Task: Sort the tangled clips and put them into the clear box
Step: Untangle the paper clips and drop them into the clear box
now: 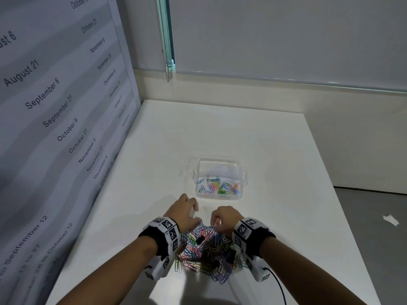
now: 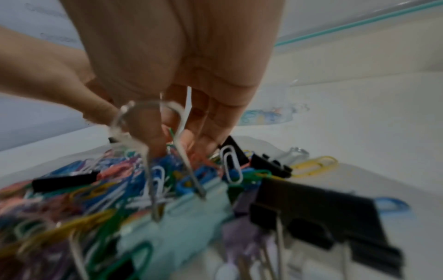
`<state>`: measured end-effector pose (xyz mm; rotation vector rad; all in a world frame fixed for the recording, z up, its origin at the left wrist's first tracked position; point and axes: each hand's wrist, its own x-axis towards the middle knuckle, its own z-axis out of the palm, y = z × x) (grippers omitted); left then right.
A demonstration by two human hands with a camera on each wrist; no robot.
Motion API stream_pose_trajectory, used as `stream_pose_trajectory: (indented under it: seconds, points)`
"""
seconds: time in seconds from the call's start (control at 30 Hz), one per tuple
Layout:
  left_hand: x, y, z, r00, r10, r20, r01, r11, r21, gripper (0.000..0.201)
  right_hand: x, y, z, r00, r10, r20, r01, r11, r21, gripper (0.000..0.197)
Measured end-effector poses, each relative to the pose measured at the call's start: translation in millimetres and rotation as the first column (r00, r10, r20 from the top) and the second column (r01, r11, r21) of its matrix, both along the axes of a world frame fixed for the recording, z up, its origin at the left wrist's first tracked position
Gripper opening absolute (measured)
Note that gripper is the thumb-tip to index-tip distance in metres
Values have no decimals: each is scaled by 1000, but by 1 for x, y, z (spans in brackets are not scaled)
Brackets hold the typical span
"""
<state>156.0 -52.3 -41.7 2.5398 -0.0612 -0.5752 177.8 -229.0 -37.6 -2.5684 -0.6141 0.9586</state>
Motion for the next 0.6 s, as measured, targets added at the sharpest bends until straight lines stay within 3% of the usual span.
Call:
stream_pose_trajectory:
  seconds: [0.33,0.6]
  points:
    - [-3,-40,-13,978,-203,-51,206,976,72,54,25,-29,32,959,-259,117,233,952,201,9]
    - [-2,-44,-7,974,-210,-85,213,977,30,18,67,-33,59,809,-556,190,458,800,388,20]
